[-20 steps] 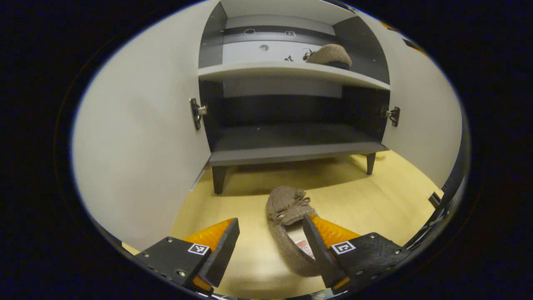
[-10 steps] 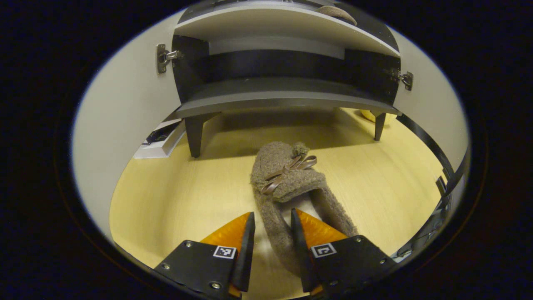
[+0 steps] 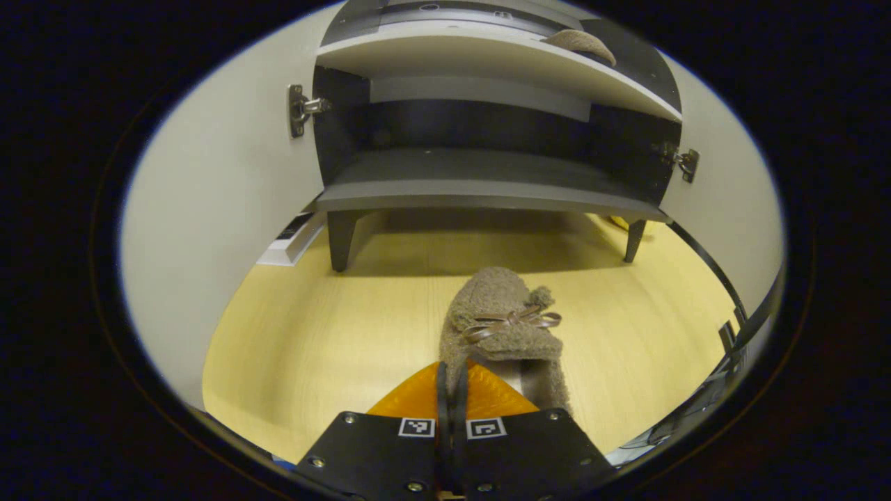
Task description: Grab one shoe with the right hand and put it into the shoe cabinet, grab the other shoe with the left hand and put it into the shoe cabinet; then close the right door with the right hand and the left door with the left hand.
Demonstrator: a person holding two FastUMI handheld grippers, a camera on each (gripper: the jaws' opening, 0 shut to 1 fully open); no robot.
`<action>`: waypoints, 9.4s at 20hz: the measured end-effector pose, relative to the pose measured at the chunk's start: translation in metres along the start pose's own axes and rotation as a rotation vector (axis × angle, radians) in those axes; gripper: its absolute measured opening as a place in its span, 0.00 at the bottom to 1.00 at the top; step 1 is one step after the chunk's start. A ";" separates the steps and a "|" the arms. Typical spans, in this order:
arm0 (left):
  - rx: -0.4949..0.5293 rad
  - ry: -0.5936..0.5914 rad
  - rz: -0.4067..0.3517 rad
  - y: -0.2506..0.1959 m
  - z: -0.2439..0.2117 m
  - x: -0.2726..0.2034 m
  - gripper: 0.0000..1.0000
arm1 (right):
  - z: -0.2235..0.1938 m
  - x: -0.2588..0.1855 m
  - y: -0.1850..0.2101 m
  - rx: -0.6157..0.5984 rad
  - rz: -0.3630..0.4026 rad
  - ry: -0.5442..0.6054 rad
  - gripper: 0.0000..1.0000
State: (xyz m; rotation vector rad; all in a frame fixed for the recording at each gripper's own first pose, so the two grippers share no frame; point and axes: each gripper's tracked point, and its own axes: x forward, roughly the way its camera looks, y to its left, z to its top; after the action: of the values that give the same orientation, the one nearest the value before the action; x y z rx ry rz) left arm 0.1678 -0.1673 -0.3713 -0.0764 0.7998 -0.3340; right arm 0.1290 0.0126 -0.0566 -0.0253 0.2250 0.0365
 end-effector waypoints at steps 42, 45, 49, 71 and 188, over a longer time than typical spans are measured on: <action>-0.045 -0.343 0.090 0.015 0.441 -0.002 0.14 | -0.018 -0.031 -0.010 0.060 -0.055 0.018 0.98; -0.060 -0.411 0.063 0.012 0.448 -0.021 0.72 | -0.013 -0.033 -0.008 0.060 -0.042 0.008 0.97; -0.039 -0.498 0.074 0.013 0.444 -0.069 0.96 | -0.002 -0.043 -0.005 0.045 -0.015 -0.022 0.96; 0.001 -0.746 0.067 0.019 0.259 -0.338 1.00 | 0.058 -0.104 0.019 0.072 0.148 -0.142 0.97; 0.014 -0.794 0.090 0.032 0.337 -0.249 0.92 | -0.019 -0.067 -0.147 0.003 -0.292 0.060 0.99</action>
State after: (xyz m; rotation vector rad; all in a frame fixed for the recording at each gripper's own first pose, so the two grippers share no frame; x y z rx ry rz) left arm 0.2560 -0.0762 0.0287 -0.1469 0.0142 -0.1957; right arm 0.0650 -0.1365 -0.0567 -0.0558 0.2792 -0.2559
